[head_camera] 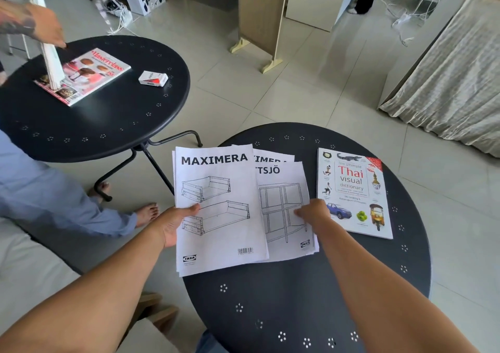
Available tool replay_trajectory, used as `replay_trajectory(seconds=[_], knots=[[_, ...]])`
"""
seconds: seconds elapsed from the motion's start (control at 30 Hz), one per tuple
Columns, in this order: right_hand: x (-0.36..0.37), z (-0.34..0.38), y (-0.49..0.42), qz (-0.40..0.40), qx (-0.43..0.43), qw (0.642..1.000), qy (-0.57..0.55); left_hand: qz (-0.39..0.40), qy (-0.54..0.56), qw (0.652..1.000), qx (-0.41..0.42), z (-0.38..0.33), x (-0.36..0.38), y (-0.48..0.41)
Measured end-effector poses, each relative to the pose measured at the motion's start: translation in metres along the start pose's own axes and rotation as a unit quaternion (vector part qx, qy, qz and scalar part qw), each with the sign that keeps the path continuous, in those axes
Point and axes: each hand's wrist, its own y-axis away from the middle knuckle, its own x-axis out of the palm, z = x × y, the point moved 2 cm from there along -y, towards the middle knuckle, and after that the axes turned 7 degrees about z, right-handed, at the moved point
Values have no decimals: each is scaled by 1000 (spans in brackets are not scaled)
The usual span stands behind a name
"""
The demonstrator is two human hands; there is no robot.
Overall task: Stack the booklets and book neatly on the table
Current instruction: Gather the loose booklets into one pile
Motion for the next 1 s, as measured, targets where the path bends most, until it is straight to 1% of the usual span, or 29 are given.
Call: replay_trajectory(seconds=[0.07, 0.17, 0.2, 0.33, 0.43, 0.53, 0.6, 0.7, 0.87, 0.97, 1.0], knots=[[-7, -1, -3, 4, -18, 998, -59, 9, -7, 1000, -5, -1, 6, 1], [-20, 3, -3, -26, -57, 989, -137, 19, -7, 1000, -5, -4, 18, 1], [-22, 6, 0, -21, -68, 983, -167, 22, -7, 1000, -2, -6, 22, 0], [-23, 10, 12, 69, -85, 952, -285, 34, -7, 999, 12, -18, 42, -4], [-20, 13, 19, 149, -93, 916, -360, 24, -19, 999, 40, -26, 52, -10], [-16, 18, 21, 190, -99, 906, -364, 14, -22, 998, 51, -29, 57, -13], [-12, 22, 22, 204, -105, 902, -366, 26, -18, 999, 44, -29, 59, -13], [-9, 31, 25, 215, -120, 902, -355, 55, 6, 998, 39, -27, 57, -12], [-4, 44, 32, 264, -139, 903, -309, 70, -7, 997, 35, -27, 51, -14], [1, 51, 34, 339, -139, 875, -316, 78, 5, 996, 35, -29, 49, -11], [2, 51, 34, 350, -131, 873, -313, 80, 11, 996, 38, -29, 47, -10]])
